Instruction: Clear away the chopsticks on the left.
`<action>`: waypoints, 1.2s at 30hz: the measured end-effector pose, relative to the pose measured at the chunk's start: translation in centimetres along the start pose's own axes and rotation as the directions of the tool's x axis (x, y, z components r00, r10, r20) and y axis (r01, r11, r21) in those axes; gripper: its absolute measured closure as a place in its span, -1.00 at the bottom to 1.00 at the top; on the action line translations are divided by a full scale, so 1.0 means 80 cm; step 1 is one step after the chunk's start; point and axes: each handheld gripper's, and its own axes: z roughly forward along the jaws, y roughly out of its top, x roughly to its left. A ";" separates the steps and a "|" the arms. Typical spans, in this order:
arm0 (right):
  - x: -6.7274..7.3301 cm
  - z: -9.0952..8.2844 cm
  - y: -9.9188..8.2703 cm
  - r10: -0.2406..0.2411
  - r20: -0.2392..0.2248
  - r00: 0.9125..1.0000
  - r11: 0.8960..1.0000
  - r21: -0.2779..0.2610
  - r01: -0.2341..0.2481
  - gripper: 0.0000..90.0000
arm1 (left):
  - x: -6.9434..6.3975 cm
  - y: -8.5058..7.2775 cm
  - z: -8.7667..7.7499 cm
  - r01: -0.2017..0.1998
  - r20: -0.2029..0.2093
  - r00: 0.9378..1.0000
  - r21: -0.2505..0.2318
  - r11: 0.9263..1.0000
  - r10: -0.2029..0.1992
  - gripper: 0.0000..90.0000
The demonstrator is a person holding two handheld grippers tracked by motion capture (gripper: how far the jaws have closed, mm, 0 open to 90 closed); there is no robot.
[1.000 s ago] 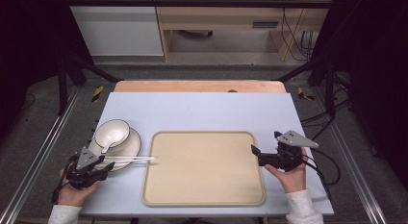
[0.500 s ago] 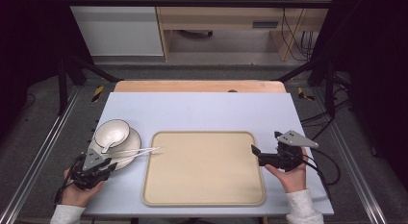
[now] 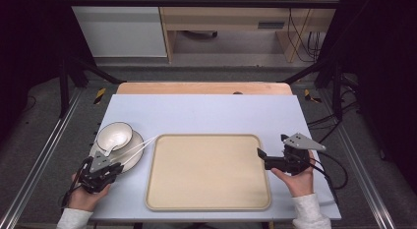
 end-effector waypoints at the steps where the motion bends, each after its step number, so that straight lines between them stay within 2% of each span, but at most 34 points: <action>1: 0.000 0.000 0.000 0.000 0.000 1.000 1.000 0.001 0.000 -0.90 | 0.000 0.000 0.000 0.005 0.001 1.000 0.000 1.000 -0.005 0.84; 10: 0.000 0.000 0.000 0.000 -0.001 1.000 1.000 0.002 0.000 -0.90 | -0.004 0.004 0.004 0.067 0.001 0.998 0.000 0.998 -0.067 0.87; 14: 0.000 0.000 0.000 0.001 -0.006 1.000 1.000 0.004 -0.001 -0.90 | -0.005 0.011 0.005 0.108 0.012 0.994 -0.012 0.994 -0.108 0.80; 16: -0.001 0.000 0.000 0.002 -0.008 1.000 1.000 0.003 -0.002 -0.90 | -0.005 0.012 0.006 0.114 0.010 0.993 -0.014 0.993 -0.114 0.76; 20: -0.001 -0.001 0.000 0.003 -0.011 1.000 1.000 0.003 -0.003 -0.90 | -0.002 0.024 0.015 0.156 0.003 0.988 -0.003 0.988 -0.156 0.76; 27: -0.003 -0.002 0.001 0.005 -0.011 1.000 1.000 -0.002 -0.005 -0.90 | -0.005 0.030 0.028 0.154 0.006 0.988 0.043 0.987 -0.155 0.81; 33: -0.003 -0.002 0.001 0.007 -0.015 1.000 1.000 0.000 -0.007 -0.90 | -0.006 0.029 0.030 0.174 0.008 0.985 0.043 0.984 -0.174 0.87; 36: -0.002 -0.002 0.001 0.010 -0.017 1.000 1.000 0.002 -0.010 -0.90 | -0.007 0.029 0.029 0.162 0.006 0.987 0.050 0.985 -0.163 0.88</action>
